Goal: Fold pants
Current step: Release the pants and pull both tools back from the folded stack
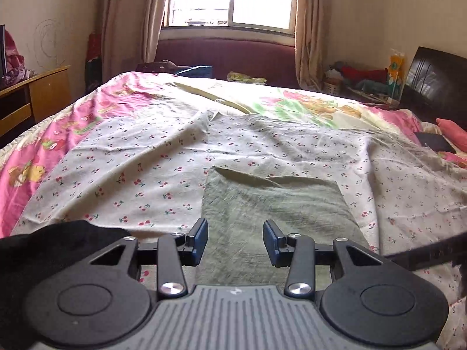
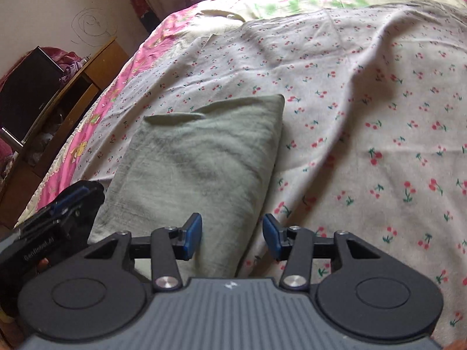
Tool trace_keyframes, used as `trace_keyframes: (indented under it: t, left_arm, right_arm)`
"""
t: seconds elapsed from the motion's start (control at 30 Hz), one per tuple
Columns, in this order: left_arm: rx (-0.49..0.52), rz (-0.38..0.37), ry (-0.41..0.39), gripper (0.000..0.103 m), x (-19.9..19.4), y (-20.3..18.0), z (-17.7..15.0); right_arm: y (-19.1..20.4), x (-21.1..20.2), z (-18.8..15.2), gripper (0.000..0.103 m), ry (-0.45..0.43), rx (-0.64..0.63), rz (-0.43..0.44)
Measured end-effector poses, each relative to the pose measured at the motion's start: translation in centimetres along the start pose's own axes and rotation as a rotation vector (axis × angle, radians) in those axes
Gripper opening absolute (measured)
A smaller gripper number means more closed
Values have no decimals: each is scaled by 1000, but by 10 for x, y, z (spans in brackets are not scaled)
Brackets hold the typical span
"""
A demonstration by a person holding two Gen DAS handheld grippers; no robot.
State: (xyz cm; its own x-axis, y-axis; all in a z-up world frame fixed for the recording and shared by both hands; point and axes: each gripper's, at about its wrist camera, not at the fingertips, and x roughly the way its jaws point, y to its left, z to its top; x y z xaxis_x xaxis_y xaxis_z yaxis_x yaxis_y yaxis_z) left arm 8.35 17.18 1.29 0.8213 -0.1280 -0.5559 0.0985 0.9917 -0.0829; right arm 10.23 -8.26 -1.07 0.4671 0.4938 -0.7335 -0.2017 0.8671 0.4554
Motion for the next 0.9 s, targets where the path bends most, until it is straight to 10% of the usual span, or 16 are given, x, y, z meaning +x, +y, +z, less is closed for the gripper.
trace_keyframes:
  t: [0.17,0.53,0.9]
  left_arm:
    - [113,43,176,55,59,-14,-3]
    - [41,-56,8,57,65,-9,34]
    - [56,10,90,57,115,13,29]
  right_arm:
    - [-10,7,-19,47,18,15,38]
    - [-20,39,69,49,-181,-20,58]
    - [-31,90,85,46,-183,23,65]
